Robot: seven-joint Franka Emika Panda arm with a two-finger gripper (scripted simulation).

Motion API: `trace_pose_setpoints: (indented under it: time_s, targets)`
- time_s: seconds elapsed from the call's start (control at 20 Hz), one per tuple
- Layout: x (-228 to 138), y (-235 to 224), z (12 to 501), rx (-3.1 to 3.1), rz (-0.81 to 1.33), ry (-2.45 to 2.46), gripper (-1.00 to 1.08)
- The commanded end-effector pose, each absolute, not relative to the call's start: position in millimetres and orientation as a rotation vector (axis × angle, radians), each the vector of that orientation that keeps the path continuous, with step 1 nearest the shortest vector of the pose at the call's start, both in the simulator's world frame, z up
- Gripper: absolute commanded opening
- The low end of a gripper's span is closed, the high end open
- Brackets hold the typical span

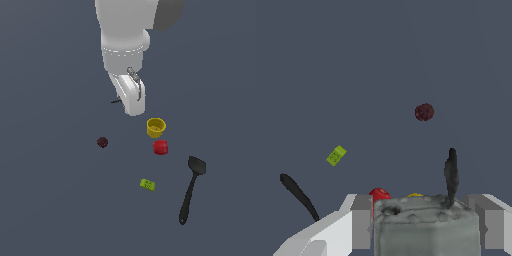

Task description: Pick up a designated object from a clutter of objects.

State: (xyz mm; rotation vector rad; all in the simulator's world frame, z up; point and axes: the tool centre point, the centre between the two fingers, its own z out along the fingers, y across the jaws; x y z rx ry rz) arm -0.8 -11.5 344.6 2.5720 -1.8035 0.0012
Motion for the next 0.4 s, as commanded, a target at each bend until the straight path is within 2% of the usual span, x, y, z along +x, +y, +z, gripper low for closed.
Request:
trace_pose_setpoints:
  time_s: [0.0, 0.35]
  targets:
    - [2.8, -9.8, 353.0, 2.572, 0.000, -1.803, -1.00]
    - [6.8, -8.4, 360.2, 2.572, 0.000, -1.803, -1.00]
